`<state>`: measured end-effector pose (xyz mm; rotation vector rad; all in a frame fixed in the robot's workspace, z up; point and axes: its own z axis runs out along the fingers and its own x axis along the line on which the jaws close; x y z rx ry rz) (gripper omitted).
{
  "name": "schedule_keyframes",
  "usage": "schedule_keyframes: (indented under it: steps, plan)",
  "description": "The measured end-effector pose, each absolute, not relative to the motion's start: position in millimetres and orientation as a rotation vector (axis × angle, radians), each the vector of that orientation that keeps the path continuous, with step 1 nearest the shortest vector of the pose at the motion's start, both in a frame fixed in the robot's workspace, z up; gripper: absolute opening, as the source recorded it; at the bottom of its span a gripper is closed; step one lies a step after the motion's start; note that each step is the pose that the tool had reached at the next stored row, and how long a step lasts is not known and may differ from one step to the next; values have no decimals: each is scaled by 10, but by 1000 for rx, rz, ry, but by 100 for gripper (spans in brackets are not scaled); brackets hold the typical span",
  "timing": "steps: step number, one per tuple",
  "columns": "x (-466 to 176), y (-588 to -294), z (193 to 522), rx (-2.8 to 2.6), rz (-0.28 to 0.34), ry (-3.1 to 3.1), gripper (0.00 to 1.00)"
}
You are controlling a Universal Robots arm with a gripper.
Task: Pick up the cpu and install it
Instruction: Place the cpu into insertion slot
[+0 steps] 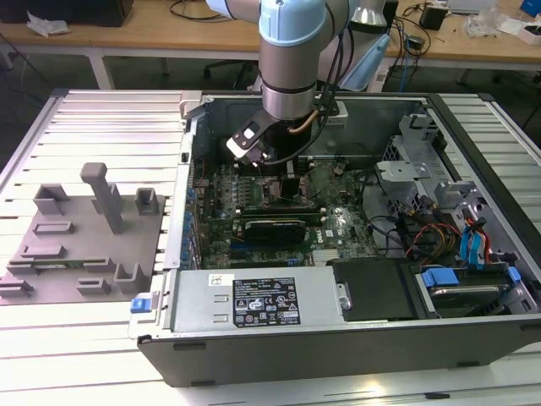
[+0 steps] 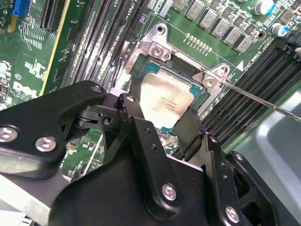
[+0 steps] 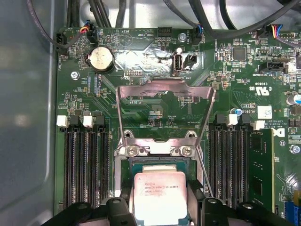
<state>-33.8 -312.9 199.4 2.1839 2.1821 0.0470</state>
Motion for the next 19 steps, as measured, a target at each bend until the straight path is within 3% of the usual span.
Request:
schedule_keyframes:
  steps: [19]
  plan:
    - [-314, -3129, 1995, 2216, 46, 2149, 54]
